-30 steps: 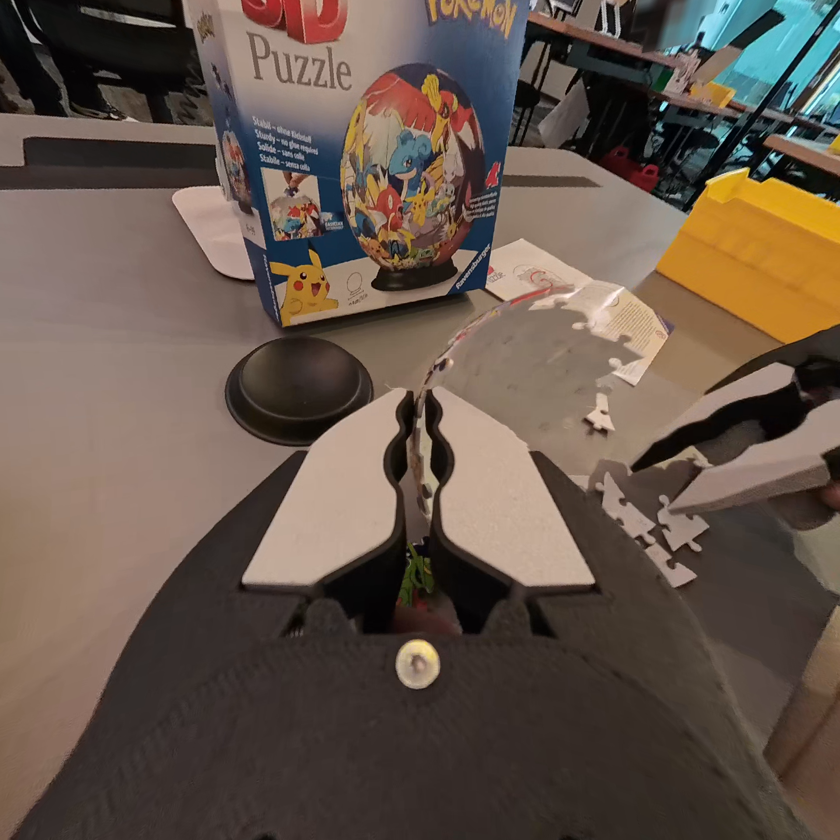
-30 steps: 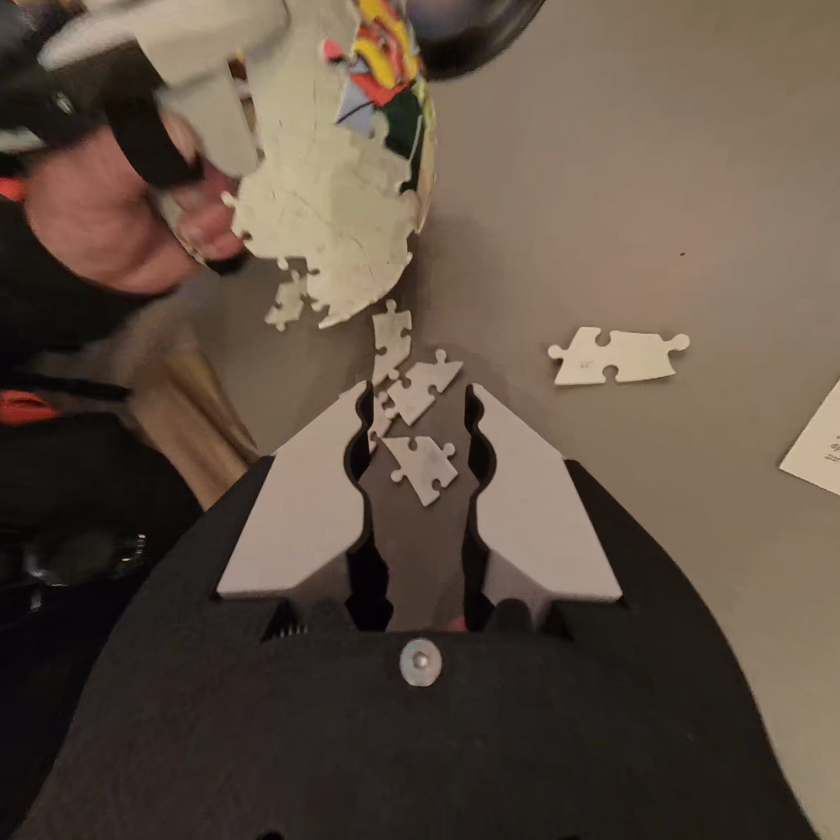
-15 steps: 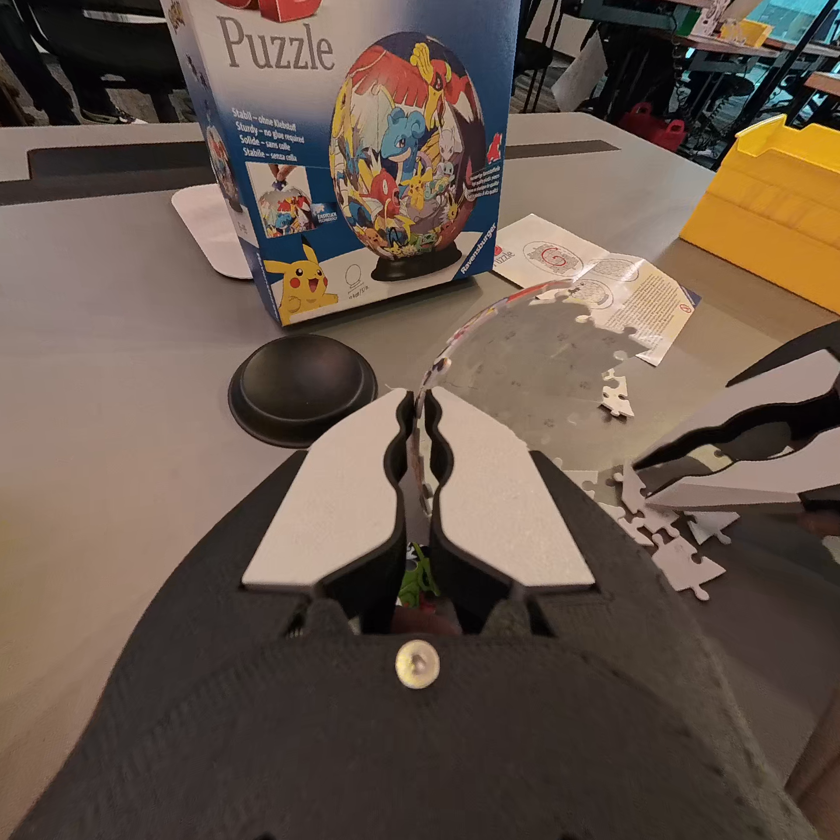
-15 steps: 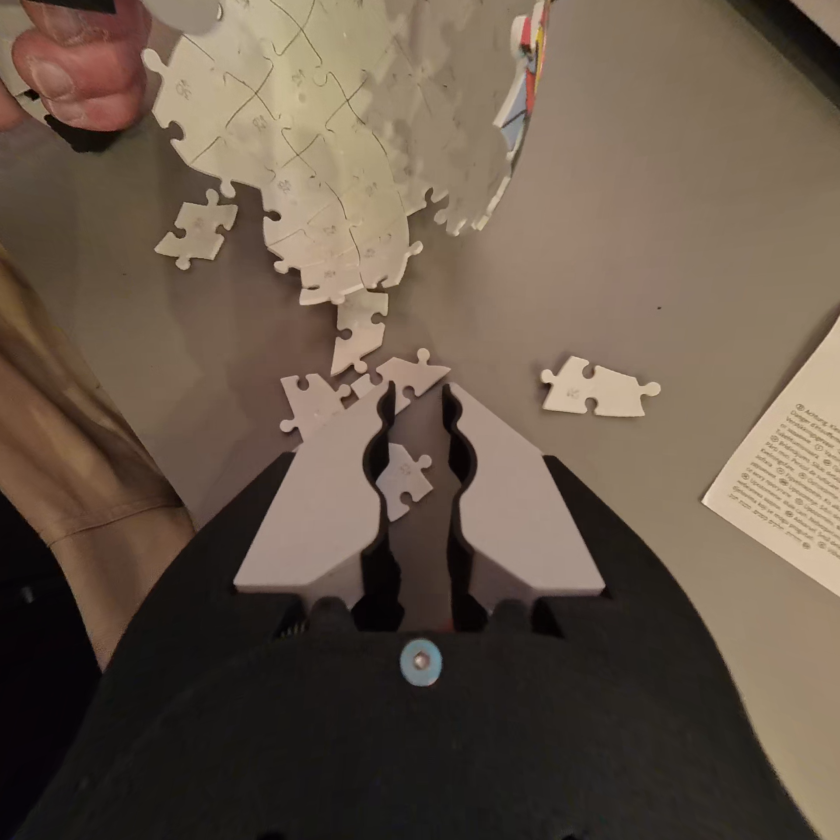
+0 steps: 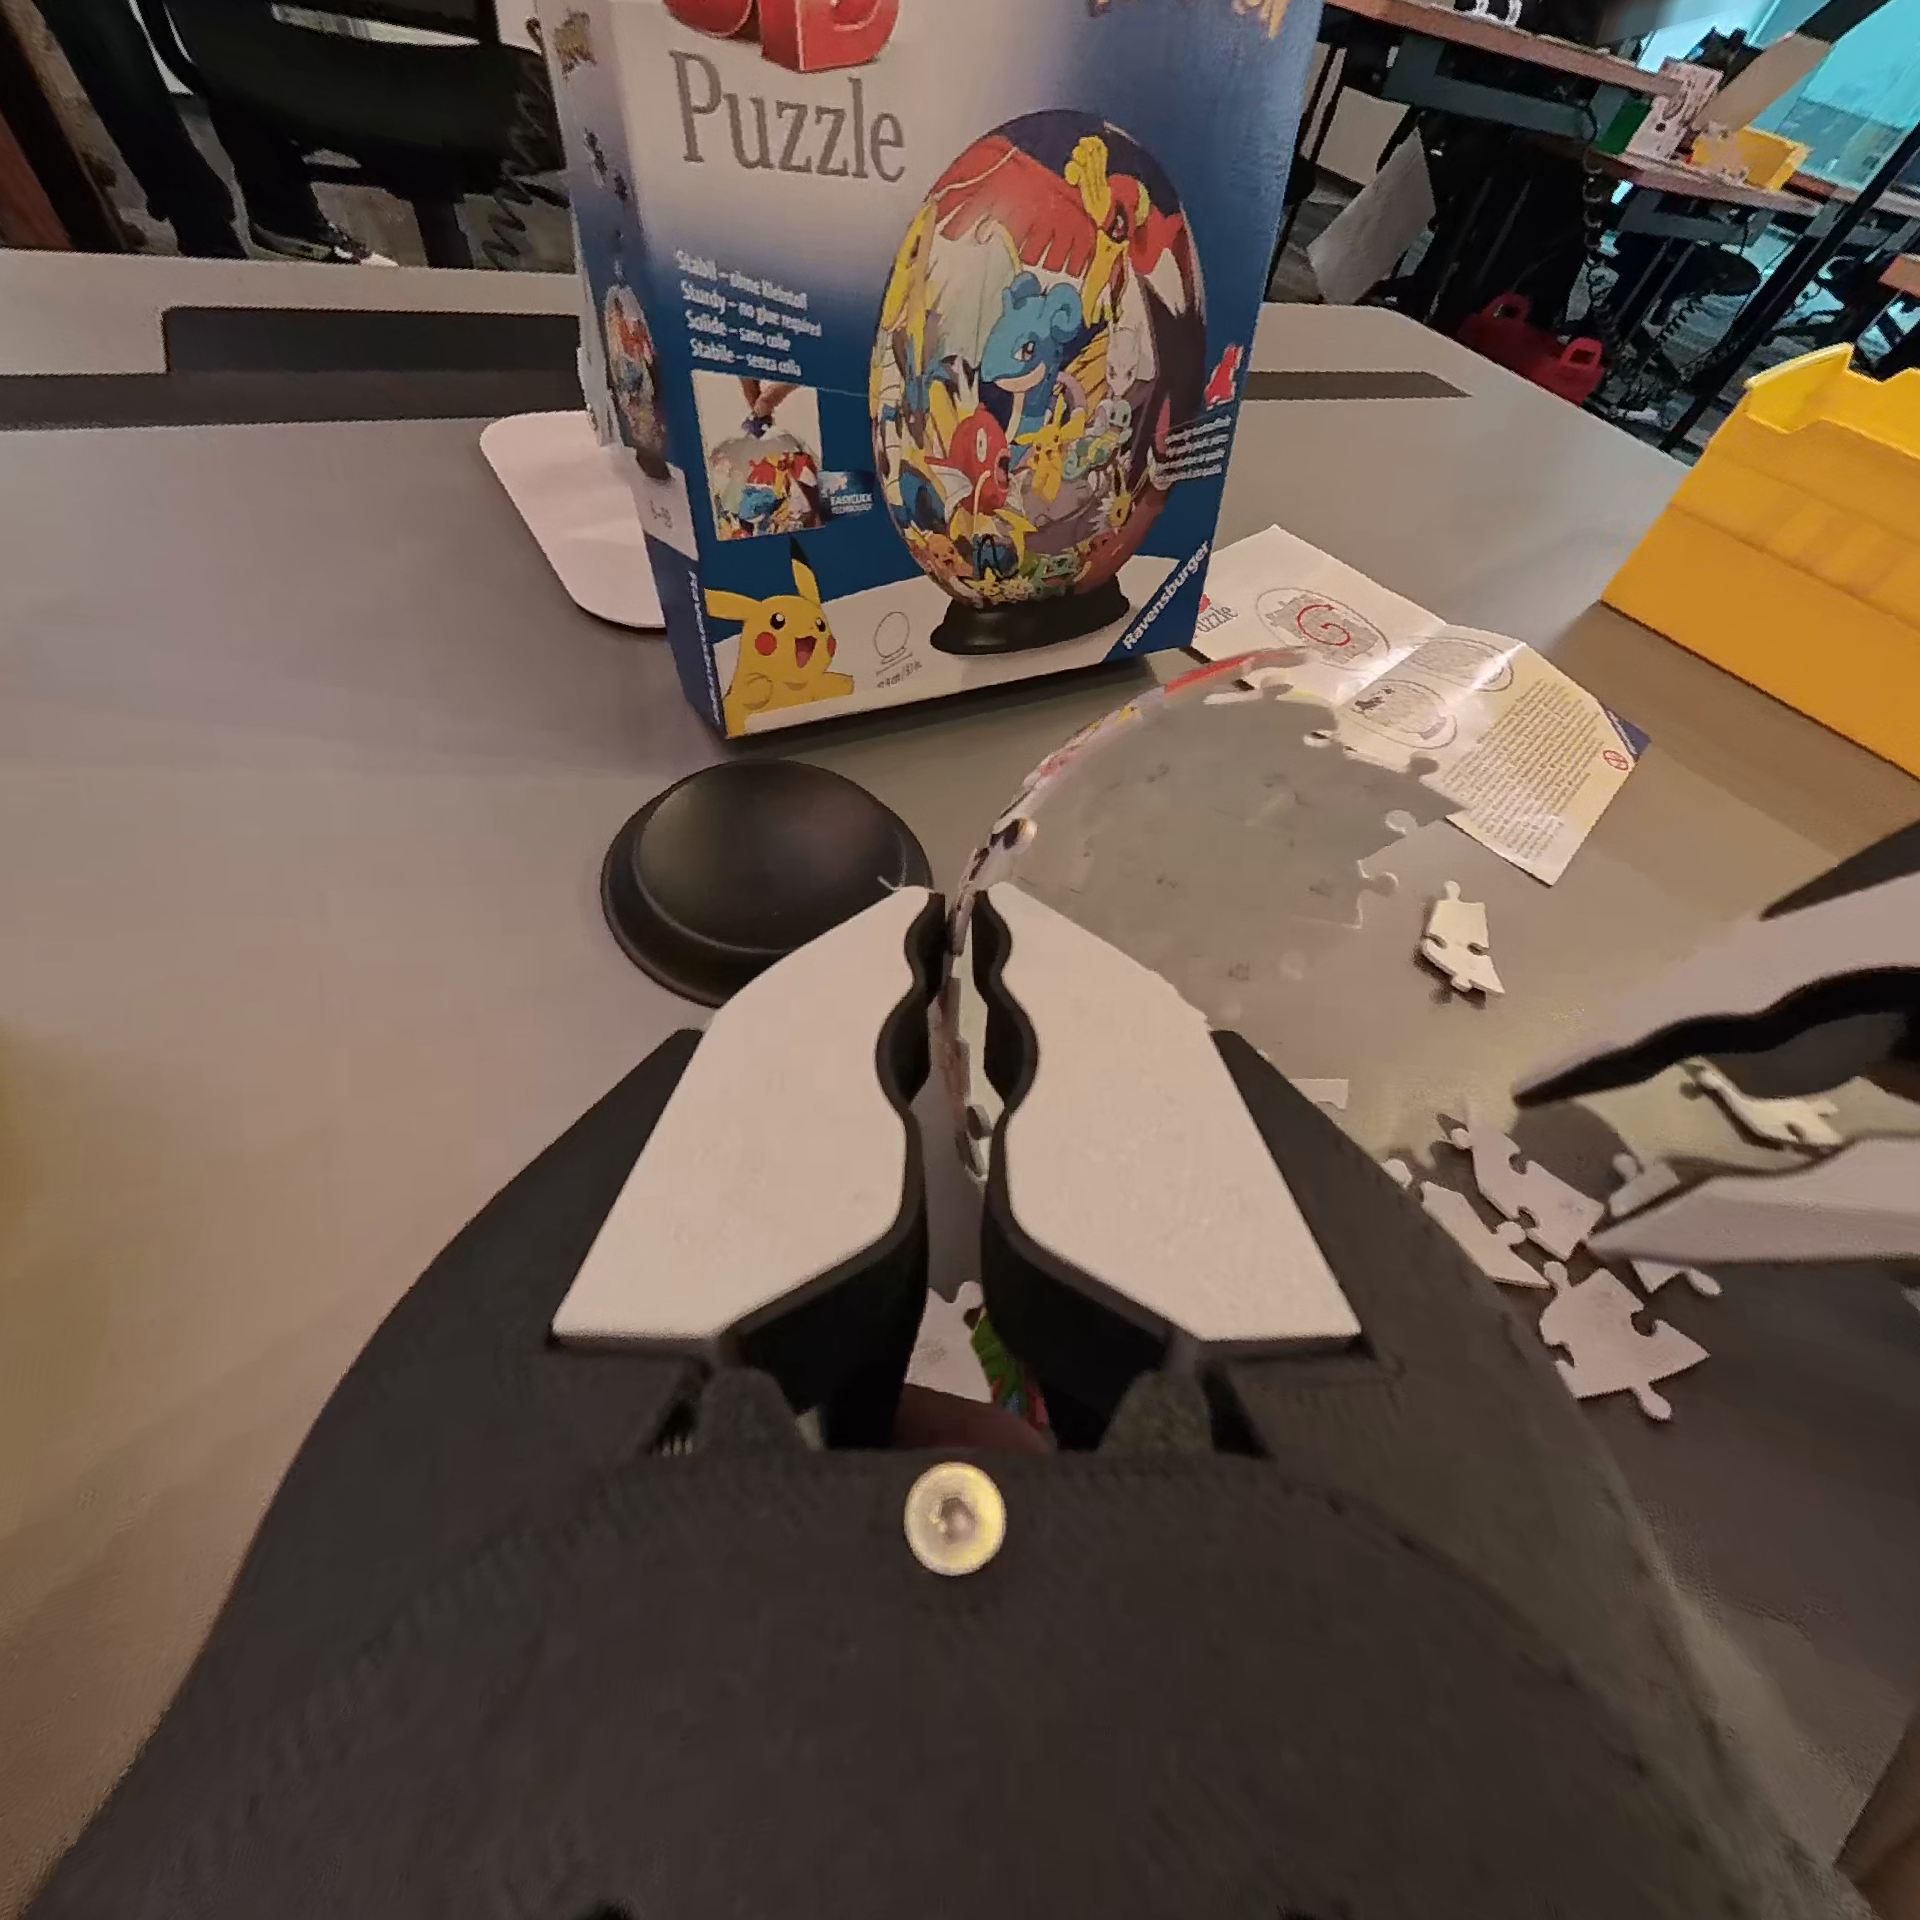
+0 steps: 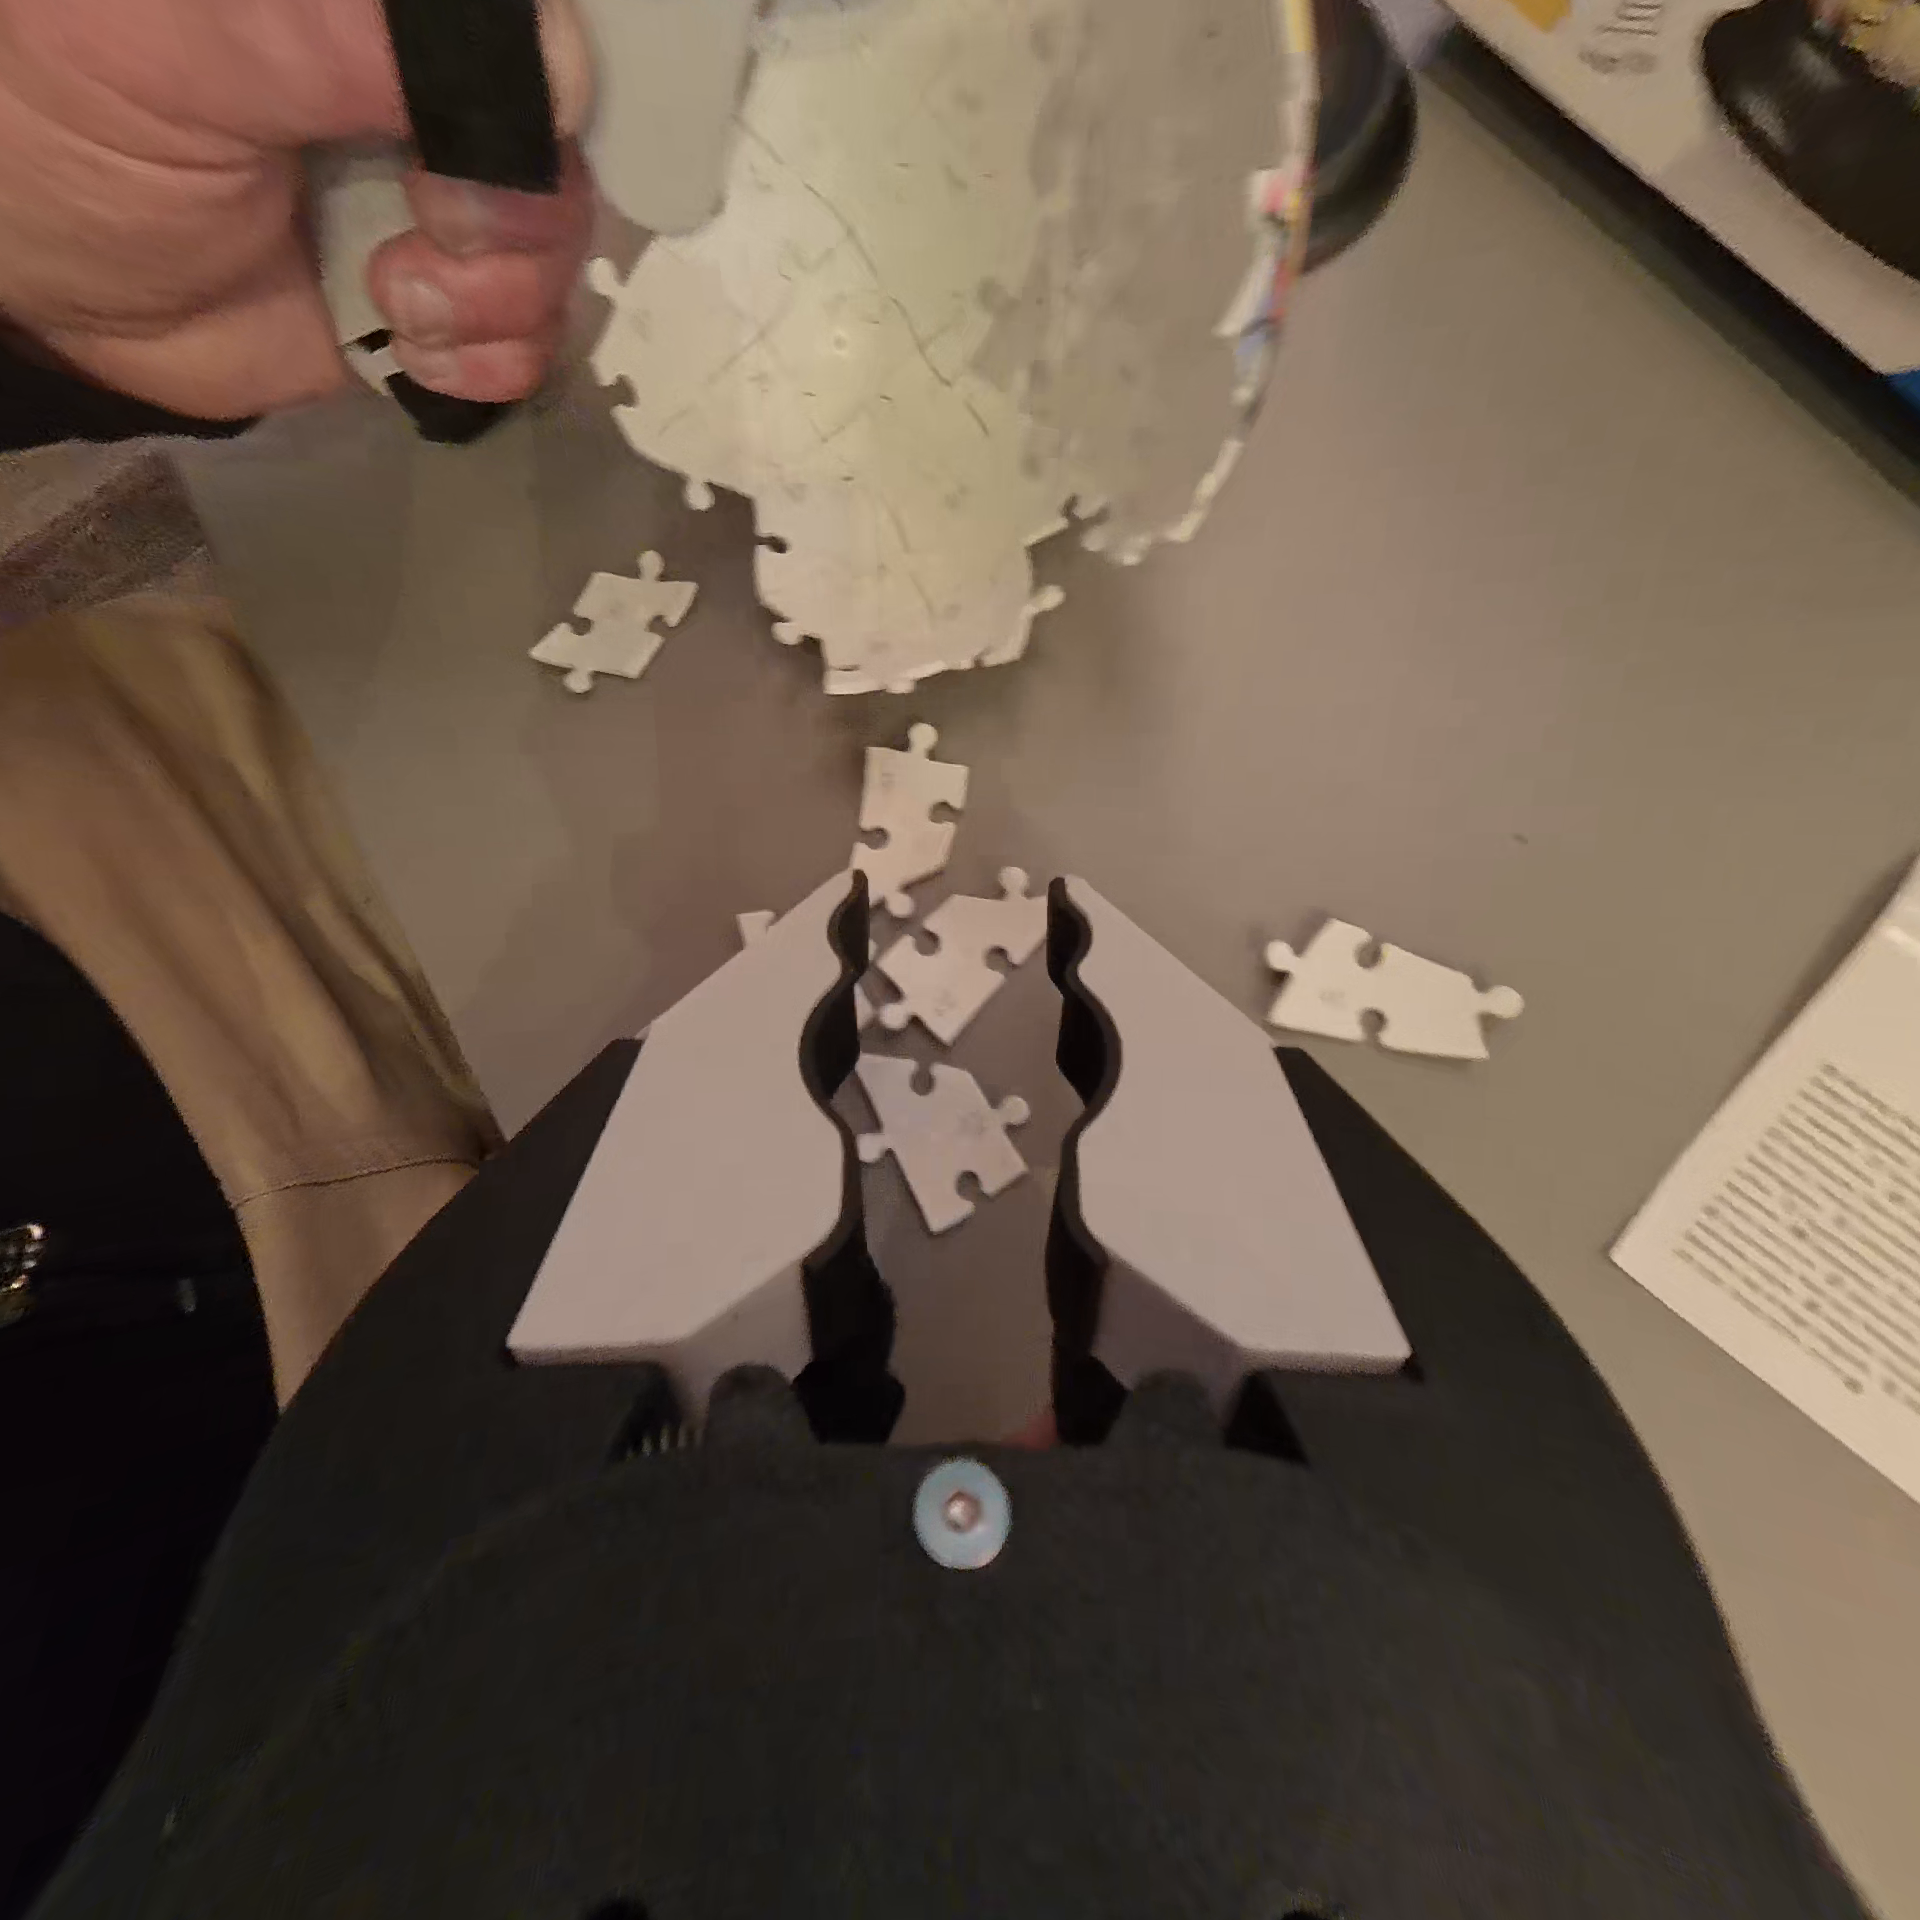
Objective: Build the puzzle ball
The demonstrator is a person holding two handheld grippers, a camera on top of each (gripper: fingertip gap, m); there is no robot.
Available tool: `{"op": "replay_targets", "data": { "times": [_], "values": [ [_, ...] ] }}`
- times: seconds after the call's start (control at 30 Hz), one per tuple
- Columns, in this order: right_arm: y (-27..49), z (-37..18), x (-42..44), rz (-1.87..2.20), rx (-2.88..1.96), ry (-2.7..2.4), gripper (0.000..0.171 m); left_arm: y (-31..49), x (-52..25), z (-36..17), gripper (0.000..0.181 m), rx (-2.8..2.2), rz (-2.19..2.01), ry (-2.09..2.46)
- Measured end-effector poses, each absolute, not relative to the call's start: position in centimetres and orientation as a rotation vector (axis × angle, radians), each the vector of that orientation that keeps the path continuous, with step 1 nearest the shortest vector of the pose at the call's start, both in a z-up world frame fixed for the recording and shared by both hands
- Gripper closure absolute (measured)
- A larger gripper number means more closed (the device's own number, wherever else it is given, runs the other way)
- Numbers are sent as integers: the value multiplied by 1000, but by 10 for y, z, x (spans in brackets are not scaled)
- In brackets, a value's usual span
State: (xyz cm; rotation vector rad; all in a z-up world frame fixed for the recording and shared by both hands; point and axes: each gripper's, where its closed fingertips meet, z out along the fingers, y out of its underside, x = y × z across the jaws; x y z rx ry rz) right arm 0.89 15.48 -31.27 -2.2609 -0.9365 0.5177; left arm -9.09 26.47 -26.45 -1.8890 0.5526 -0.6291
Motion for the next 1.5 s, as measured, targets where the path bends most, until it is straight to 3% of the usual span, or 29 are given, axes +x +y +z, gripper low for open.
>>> {"op": "replay_targets", "data": {
  "times": [0.2,0.33,0.5,0.83,1.07,1.5],
  "values": [
    [150,-334,-12,390,-2250,-1108,137,267,-93,-263,176,-1889,-620,546],
    [155,-335,-11,376,-2260,-1080,151,267,-93,-263,177,-1892,-621,551],
    [158,-332,-7,374,-2259,-1070,152,266,-91,-261,176,-1902,-614,578],
    [181,-305,-12,213,-2155,-1161,152,260,-72,-264,177,-1978,-512,750],
    [195,-310,-13,-31,-2126,-1319,152,259,-65,-267,177,-2026,-463,831],
    [192,-319,-11,-83,-2212,-1346,147,256,-60,-268,177,-2022,-423,887]
  ]
}}
